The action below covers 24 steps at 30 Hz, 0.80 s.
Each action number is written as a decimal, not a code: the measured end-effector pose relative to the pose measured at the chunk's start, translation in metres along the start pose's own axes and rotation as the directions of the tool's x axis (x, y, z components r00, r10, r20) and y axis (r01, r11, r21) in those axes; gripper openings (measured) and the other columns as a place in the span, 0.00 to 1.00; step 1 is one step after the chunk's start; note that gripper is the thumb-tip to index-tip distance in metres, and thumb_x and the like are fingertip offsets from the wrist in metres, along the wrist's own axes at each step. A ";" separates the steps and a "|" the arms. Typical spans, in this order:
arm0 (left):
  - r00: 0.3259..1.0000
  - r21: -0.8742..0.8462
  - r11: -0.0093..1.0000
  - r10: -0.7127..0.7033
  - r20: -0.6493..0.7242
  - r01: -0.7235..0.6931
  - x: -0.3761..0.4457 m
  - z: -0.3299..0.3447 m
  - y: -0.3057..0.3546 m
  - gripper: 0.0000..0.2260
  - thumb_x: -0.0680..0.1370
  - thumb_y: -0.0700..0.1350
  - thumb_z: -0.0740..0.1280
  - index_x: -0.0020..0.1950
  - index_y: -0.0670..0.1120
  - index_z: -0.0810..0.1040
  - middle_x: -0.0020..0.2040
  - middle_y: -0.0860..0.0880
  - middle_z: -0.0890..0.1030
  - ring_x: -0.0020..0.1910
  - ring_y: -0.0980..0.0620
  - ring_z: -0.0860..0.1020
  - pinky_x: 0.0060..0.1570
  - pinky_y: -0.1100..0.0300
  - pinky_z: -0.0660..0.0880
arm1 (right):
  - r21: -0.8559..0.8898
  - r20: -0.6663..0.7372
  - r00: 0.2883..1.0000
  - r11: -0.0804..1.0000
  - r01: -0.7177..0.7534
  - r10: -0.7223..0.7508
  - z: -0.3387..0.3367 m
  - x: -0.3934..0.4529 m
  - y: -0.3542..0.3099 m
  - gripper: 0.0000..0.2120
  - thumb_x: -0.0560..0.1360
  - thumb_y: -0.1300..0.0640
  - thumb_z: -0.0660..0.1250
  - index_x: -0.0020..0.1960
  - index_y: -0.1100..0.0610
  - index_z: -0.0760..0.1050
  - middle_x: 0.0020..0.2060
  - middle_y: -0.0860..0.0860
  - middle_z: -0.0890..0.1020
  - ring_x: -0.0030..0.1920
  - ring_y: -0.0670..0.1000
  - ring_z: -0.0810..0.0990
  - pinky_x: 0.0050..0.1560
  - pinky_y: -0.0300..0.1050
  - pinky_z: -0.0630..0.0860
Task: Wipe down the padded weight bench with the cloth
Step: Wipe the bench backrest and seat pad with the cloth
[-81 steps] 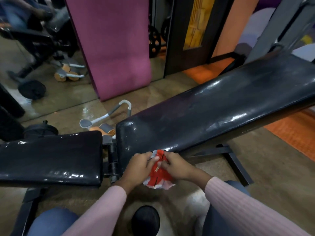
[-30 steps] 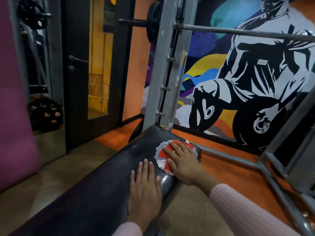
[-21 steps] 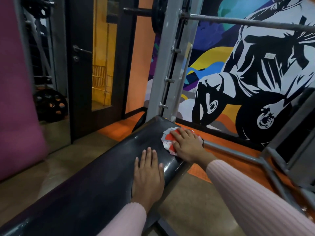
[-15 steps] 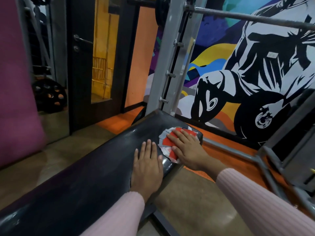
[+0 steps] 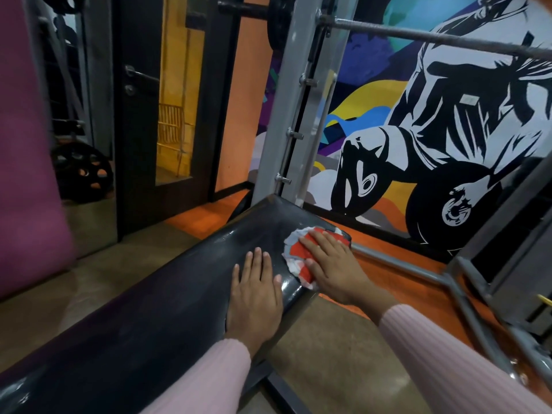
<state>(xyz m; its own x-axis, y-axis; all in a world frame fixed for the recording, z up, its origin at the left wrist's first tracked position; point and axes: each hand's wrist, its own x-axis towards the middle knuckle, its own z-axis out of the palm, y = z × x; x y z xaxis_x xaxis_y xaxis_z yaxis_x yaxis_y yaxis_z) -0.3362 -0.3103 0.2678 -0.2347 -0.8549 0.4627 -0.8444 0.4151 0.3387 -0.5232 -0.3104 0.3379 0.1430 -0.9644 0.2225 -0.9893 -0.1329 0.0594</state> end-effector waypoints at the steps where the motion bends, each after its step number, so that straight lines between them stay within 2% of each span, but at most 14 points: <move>1: 1.000 -0.006 1.000 -0.007 0.005 0.007 0.000 0.000 0.000 0.31 0.76 0.55 0.30 0.77 0.45 0.47 0.78 0.45 0.48 0.76 0.49 0.45 0.74 0.49 0.45 | -0.009 -0.016 0.999 0.999 -0.041 0.041 -0.001 0.005 0.004 0.32 0.75 0.35 0.37 0.77 0.43 0.47 0.78 0.48 0.51 0.78 0.51 0.47 0.76 0.56 0.46; 4: 1.000 0.001 1.000 -0.017 0.009 0.017 0.001 -0.001 0.000 0.28 0.79 0.54 0.33 0.77 0.45 0.46 0.78 0.46 0.47 0.76 0.49 0.44 0.74 0.48 0.46 | -0.031 -0.035 0.984 0.983 -0.178 0.177 -0.005 0.041 0.002 0.30 0.77 0.39 0.42 0.77 0.47 0.52 0.77 0.53 0.56 0.77 0.56 0.52 0.76 0.57 0.49; 6: 1.000 0.016 1.000 -0.010 0.008 0.010 0.001 -0.001 0.000 0.26 0.80 0.53 0.36 0.77 0.44 0.46 0.78 0.45 0.47 0.76 0.49 0.44 0.74 0.48 0.47 | -0.047 0.003 0.979 0.978 -0.204 0.205 -0.005 0.062 -0.009 0.27 0.80 0.41 0.45 0.77 0.48 0.51 0.78 0.53 0.54 0.77 0.58 0.50 0.76 0.59 0.48; 9: 1.000 0.015 1.000 -0.005 -0.004 0.005 0.000 0.000 -0.001 0.30 0.77 0.54 0.31 0.77 0.44 0.47 0.78 0.45 0.48 0.76 0.48 0.45 0.74 0.48 0.46 | -0.079 0.050 0.997 0.995 -0.060 0.064 -0.002 0.057 -0.018 0.28 0.80 0.40 0.44 0.78 0.47 0.47 0.78 0.52 0.51 0.78 0.57 0.47 0.75 0.59 0.45; 11: 1.000 -0.018 1.000 -0.006 -0.015 0.006 0.001 0.001 -0.001 0.31 0.76 0.55 0.31 0.77 0.45 0.49 0.78 0.45 0.50 0.76 0.48 0.47 0.73 0.49 0.45 | -0.046 0.062 0.996 0.997 0.060 -0.057 -0.002 0.036 -0.010 0.31 0.77 0.36 0.40 0.78 0.44 0.46 0.79 0.49 0.50 0.78 0.54 0.46 0.76 0.59 0.45; 13: 0.999 -0.052 0.999 -0.015 -0.031 0.014 0.001 0.001 -0.001 0.31 0.77 0.56 0.32 0.77 0.45 0.51 0.78 0.46 0.51 0.76 0.49 0.47 0.73 0.50 0.44 | -0.002 0.057 0.994 0.995 0.096 -0.096 -0.004 0.020 0.004 0.33 0.74 0.34 0.37 0.77 0.42 0.46 0.78 0.47 0.50 0.78 0.52 0.46 0.76 0.59 0.46; 15: 0.999 -0.093 0.995 -0.024 -0.043 0.020 0.001 0.001 -0.002 0.31 0.76 0.56 0.33 0.77 0.46 0.51 0.78 0.47 0.51 0.76 0.51 0.46 0.73 0.52 0.42 | -0.015 0.018 0.999 1.000 0.028 -0.027 -0.004 0.023 0.014 0.32 0.75 0.35 0.38 0.77 0.43 0.48 0.78 0.48 0.52 0.77 0.52 0.49 0.76 0.58 0.48; 18: 0.996 -0.173 0.984 -0.050 -0.078 0.035 -0.001 0.002 -0.004 0.30 0.77 0.57 0.37 0.76 0.47 0.55 0.77 0.49 0.54 0.76 0.53 0.48 0.72 0.56 0.42 | -0.046 0.001 0.986 0.985 -0.166 0.167 -0.004 0.054 0.004 0.28 0.80 0.40 0.44 0.77 0.46 0.51 0.78 0.52 0.54 0.77 0.57 0.51 0.76 0.58 0.49; 20: 0.993 -0.208 0.977 -0.062 -0.102 0.040 -0.002 0.002 -0.004 0.28 0.78 0.56 0.41 0.75 0.47 0.59 0.77 0.49 0.57 0.76 0.54 0.51 0.72 0.57 0.43 | -0.059 0.019 0.978 0.977 -0.207 0.209 -0.003 0.068 -0.013 0.27 0.80 0.41 0.46 0.77 0.47 0.50 0.78 0.53 0.53 0.77 0.59 0.49 0.75 0.60 0.47; 24: 0.994 -0.229 0.972 -0.067 -0.082 0.047 0.000 0.003 -0.005 0.27 0.78 0.56 0.44 0.75 0.48 0.59 0.77 0.51 0.57 0.75 0.55 0.51 0.73 0.57 0.45 | -0.084 0.058 0.998 0.996 0.015 -0.010 0.000 0.047 -0.026 0.27 0.81 0.41 0.45 0.78 0.44 0.46 0.79 0.50 0.49 0.78 0.56 0.45 0.75 0.58 0.43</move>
<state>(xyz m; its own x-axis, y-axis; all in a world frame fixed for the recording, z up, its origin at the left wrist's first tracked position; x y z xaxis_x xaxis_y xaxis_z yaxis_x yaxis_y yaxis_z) -0.3334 -0.3137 0.2635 -0.1371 -0.8522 0.5049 -0.7217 0.4351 0.5383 -0.4908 -0.3523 0.3466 0.1512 -0.9746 0.1651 -0.9812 -0.1277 0.1446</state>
